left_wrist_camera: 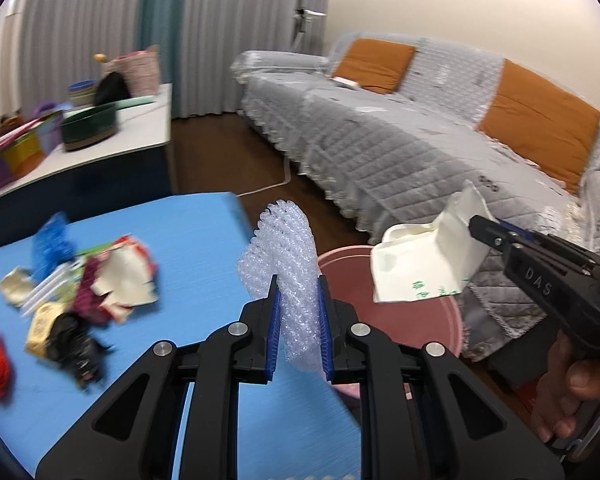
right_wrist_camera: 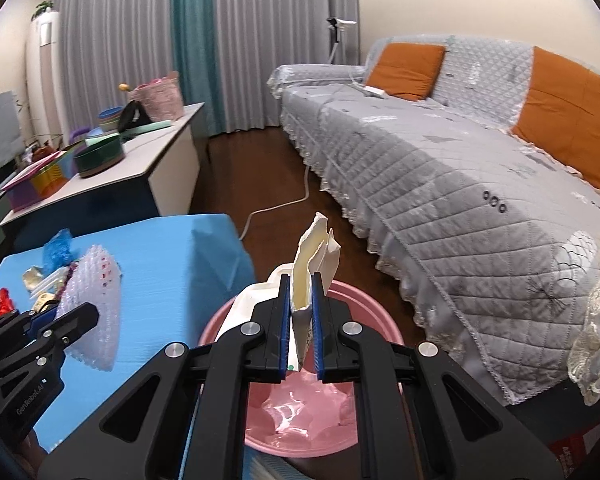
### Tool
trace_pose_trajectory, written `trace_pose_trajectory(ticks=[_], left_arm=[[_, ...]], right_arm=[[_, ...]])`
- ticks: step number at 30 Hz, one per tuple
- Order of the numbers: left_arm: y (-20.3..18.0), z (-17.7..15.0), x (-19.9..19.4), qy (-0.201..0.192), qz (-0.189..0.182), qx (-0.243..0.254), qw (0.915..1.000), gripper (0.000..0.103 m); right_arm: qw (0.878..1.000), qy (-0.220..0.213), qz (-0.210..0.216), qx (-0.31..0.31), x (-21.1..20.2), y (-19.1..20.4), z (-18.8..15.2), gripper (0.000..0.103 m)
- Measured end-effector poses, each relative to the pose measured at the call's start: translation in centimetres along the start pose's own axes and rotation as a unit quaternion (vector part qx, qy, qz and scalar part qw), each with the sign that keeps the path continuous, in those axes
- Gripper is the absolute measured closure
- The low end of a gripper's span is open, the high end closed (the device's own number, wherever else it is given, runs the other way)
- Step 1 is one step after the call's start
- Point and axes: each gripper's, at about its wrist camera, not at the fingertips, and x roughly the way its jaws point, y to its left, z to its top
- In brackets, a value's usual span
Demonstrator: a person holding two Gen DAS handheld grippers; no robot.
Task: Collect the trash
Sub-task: 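Carry the foam sleeve and carton to the pink bin and release both, then move both tools back over the table toward the red bag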
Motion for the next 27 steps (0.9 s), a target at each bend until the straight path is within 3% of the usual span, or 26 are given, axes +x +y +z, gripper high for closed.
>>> trace_pose_trajectory(ticks=[5,16,19,21,27], left_arm=[[-1.5,0.5,2.3,0.013,-0.039,0.016,0.9990,0.087],[-2.9,1.2,5.7,0.044,-0.062,0.037,0.9964,0.084],[-2.8,1.5,6.4,0.052,-0.069,0.039,0.9955,0.053],[-2.6,1.6,6.6,0.051,-0.068,0.038,0.9957,0.052],[-1.4,1.5,6.2,0.052,-0.064,0.020,0.9964,0.052]], right_arm=[[1.000,0.008,-0.016,0.004,0.6,-1.6,-0.4,0.093],[0.999,0.026,-0.018,0.015,2.0,-3.1,-1.1,0.091],[0.999,0.037,-0.019,0.017,2.5,-3.0,-1.2,0.083],[0.999,0.037,-0.023,0.022,2.7,-3.0,-1.3,0.061],[0.999,0.035,-0.027,0.023,2.8,-2.9,-1.2,0.058]])
